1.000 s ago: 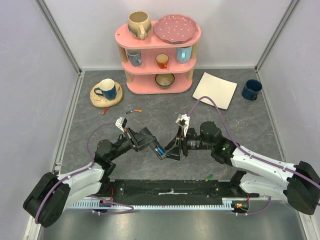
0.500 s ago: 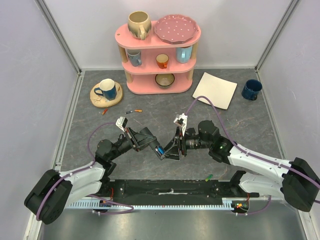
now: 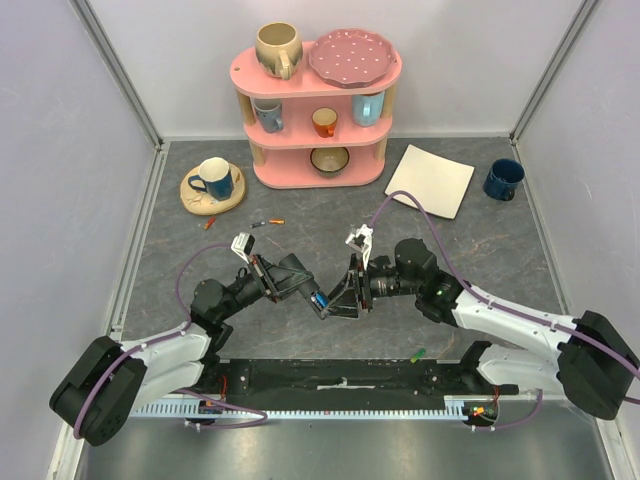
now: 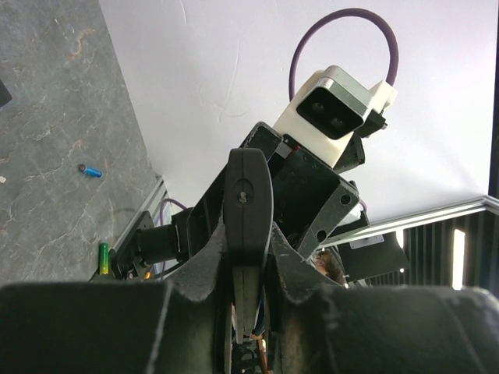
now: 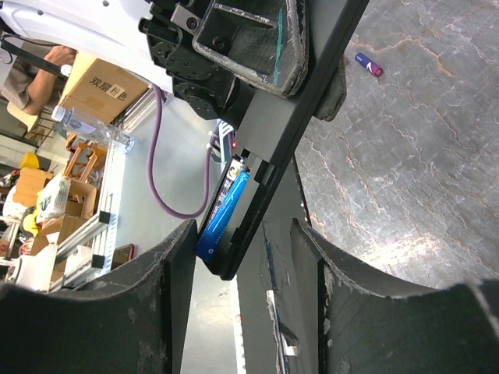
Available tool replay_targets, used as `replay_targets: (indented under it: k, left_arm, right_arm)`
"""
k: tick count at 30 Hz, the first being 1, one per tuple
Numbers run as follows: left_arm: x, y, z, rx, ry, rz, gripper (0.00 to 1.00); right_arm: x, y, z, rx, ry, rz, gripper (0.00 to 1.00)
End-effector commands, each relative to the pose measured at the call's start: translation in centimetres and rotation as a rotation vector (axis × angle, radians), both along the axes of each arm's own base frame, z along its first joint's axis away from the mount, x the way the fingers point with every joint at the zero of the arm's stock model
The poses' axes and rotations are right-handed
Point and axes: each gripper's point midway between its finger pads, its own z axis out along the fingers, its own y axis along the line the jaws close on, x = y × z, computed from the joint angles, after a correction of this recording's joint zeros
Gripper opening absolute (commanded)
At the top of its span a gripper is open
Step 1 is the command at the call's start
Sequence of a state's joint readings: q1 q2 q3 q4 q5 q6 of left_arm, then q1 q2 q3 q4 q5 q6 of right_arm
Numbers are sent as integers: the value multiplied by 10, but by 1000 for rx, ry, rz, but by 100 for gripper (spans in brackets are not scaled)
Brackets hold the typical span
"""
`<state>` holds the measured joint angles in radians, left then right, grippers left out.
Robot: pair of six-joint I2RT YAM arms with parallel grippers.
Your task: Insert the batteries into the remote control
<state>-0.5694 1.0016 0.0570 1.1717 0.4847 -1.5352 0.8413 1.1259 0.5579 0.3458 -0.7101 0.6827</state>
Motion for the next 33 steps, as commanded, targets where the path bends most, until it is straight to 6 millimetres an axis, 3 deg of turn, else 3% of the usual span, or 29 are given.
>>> replay_targets:
  k: [1, 24, 33]
  left_arm:
    - [-29, -3, 33, -73, -138, -116, 2]
    - [-35, -7, 35, -78, -156, -150, 2]
    - [-29, -8, 26, -47, -144, -118, 2]
  right_arm:
    - [25, 5, 11, 21, -40, -83, 57]
    - [36, 8, 9, 31, 18, -94, 52]
    - [24, 5, 10, 32, 42, -45, 57]
